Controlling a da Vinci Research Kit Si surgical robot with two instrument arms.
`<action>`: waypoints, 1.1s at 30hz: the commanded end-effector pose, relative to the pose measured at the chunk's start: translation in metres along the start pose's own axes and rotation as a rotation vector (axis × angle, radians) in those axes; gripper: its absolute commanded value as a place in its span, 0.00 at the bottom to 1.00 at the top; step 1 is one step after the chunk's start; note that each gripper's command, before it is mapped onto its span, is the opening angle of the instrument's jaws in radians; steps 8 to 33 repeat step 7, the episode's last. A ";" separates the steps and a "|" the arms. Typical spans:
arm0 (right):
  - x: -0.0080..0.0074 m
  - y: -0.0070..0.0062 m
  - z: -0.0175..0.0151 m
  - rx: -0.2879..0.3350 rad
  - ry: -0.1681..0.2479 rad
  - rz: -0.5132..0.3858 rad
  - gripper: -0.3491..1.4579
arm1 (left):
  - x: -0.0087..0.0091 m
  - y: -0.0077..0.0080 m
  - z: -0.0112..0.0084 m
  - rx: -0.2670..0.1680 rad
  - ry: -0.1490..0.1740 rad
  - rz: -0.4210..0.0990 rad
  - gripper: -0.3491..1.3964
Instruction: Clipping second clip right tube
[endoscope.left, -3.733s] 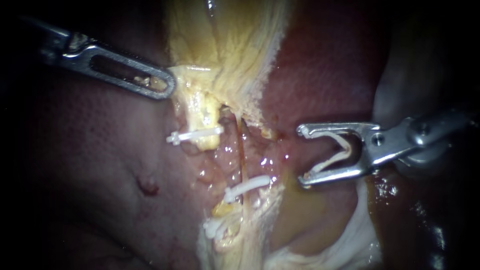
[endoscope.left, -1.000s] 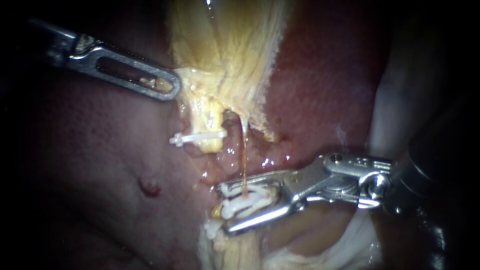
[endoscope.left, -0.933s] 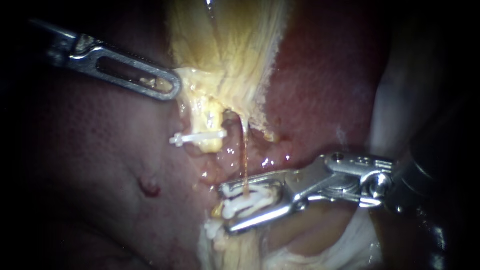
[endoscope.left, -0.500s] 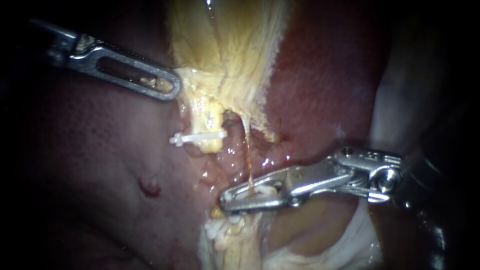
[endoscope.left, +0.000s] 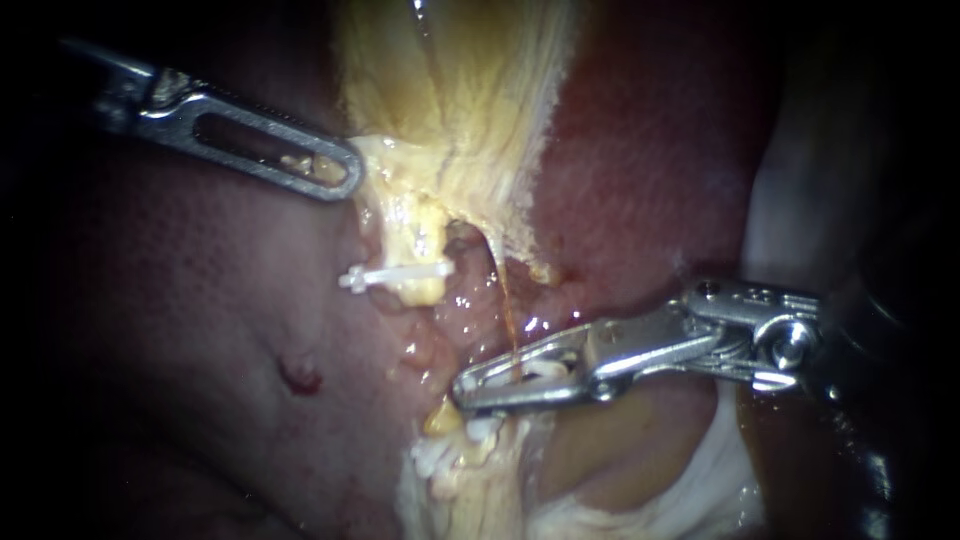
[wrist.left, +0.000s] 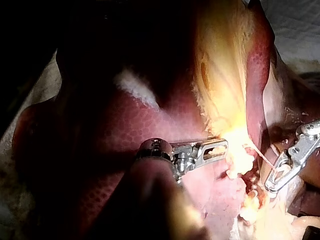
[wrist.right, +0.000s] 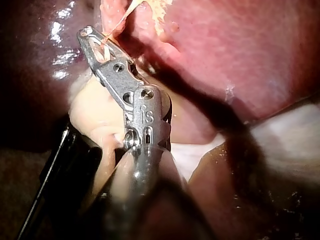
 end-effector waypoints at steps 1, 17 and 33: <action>0.0000 0.0000 0.0001 0.000 0.000 -0.001 0.00 | 0.0000 0.0000 0.0000 0.000 0.000 0.000 0.00; -0.0001 0.0003 -0.0002 -0.003 0.002 -0.001 0.00 | 0.0000 0.0001 0.0000 0.000 0.000 0.000 0.00; -0.0001 0.0003 -0.0002 -0.003 0.002 -0.001 0.00 | 0.0000 0.0001 0.0000 0.000 0.000 0.000 0.00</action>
